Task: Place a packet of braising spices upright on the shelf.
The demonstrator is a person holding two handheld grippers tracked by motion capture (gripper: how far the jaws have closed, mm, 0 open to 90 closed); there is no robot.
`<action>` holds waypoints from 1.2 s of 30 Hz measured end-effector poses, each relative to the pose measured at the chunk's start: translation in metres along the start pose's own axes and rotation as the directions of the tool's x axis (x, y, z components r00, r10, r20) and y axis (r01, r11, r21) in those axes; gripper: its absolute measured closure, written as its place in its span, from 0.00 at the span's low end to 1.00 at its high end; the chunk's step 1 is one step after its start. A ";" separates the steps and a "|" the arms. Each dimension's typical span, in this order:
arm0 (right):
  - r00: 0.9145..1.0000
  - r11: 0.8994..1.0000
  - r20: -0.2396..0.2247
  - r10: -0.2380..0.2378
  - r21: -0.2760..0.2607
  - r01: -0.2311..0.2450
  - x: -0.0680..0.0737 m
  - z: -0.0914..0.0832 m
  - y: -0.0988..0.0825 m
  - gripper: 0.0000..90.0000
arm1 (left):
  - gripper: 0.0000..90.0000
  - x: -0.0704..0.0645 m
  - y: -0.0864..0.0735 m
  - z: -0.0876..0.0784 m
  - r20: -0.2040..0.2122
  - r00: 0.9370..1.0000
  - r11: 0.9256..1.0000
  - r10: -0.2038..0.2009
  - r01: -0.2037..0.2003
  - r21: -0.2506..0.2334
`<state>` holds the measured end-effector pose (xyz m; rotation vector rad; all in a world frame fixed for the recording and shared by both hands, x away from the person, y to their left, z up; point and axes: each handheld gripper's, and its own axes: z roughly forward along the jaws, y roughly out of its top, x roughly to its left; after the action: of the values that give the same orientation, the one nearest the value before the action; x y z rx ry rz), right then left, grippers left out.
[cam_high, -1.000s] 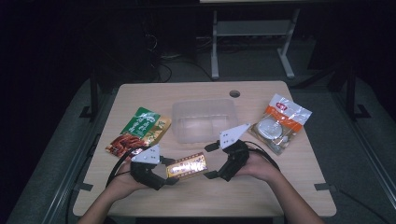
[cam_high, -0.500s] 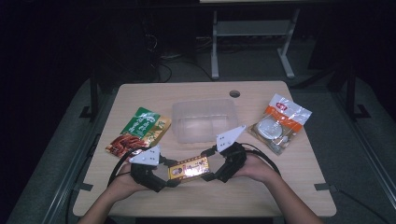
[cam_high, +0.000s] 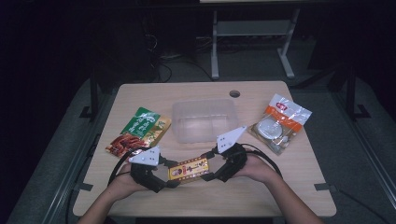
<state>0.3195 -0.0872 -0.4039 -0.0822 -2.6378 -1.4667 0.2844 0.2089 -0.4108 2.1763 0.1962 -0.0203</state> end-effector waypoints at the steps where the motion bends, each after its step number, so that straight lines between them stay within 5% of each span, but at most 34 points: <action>1: 1.000 1.000 -0.001 -0.003 -0.004 0.003 0.000 0.000 0.000 0.29 | 0.35 0.000 0.000 0.000 0.002 1.000 1.000 -0.001 0.001 0.003; 15: 1.000 1.000 -0.007 -0.025 -0.004 0.025 0.005 -0.004 0.004 0.34 | 0.35 0.001 -0.002 0.004 0.040 0.999 1.000 -0.012 0.013 -0.007; 22: 0.999 0.999 0.011 -0.051 -0.013 0.051 0.010 -0.004 0.010 0.35 | 0.35 0.002 -0.004 0.013 0.055 0.998 0.999 -0.018 0.016 0.028; 27: 0.999 0.999 0.012 -0.050 -0.015 0.051 0.011 -0.001 0.013 0.35 | 0.34 0.001 -0.005 0.020 0.042 0.999 0.997 -0.016 0.013 0.071; 36: 0.999 0.999 0.040 -0.034 -0.028 0.036 0.012 -0.007 0.015 0.35 | 0.31 0.001 -0.005 0.008 -0.021 1.000 0.999 -0.017 0.018 0.044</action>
<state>0.3101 -0.0852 -0.3862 -0.0684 -2.6621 -1.5301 0.2854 0.2057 -0.4199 2.2198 0.2287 -0.0119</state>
